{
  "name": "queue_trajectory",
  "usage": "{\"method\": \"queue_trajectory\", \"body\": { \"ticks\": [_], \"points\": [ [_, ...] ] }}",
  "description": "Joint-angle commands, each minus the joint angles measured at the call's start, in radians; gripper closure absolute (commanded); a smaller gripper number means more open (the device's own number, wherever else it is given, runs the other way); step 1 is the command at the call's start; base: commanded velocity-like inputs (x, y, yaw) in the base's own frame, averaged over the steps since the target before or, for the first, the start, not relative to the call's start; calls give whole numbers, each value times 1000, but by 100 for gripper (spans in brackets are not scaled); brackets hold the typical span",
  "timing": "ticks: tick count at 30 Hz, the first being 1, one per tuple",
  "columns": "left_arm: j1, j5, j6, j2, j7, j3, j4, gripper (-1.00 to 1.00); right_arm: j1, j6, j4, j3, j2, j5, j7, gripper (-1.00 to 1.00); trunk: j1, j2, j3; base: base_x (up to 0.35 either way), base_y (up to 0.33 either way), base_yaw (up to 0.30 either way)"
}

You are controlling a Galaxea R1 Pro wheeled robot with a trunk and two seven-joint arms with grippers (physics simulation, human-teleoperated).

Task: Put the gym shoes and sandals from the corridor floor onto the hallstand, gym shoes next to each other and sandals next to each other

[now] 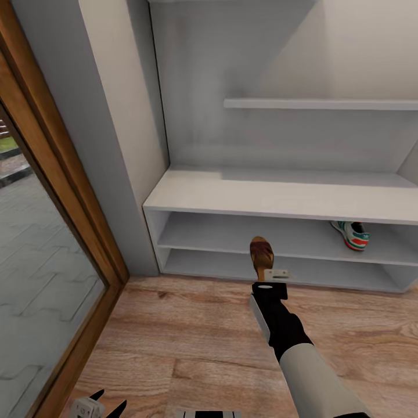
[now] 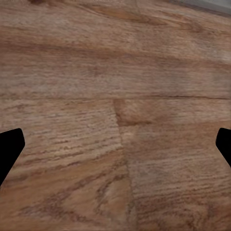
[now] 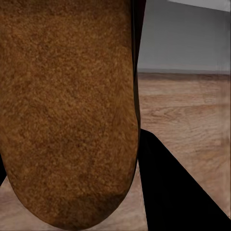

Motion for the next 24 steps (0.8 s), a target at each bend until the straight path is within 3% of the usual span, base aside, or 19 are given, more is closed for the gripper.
{"method": "queue_trajectory", "body": {
  "ticks": [1,6,17,24],
  "points": [
    [-1,-5,-4,-1,-5,4,0,-100,0,5,0,-2,0,-2,-27,100,0,0,-1,109,0,0],
    [0,-5,-4,-1,-5,4,0,-100,0,3,0,-10,0,-5,-93,100,0,0,-1,132,0,0],
    [0,-5,-4,-1,-5,4,0,-100,0,3,1,-12,0,-5,-107,100,0,0,-1,221,-51,0],
    [-1,-5,-4,-1,-5,4,0,-100,0,2,1,-11,0,-6,-107,100,0,0,-1,47,-10,0]
  ]
}}
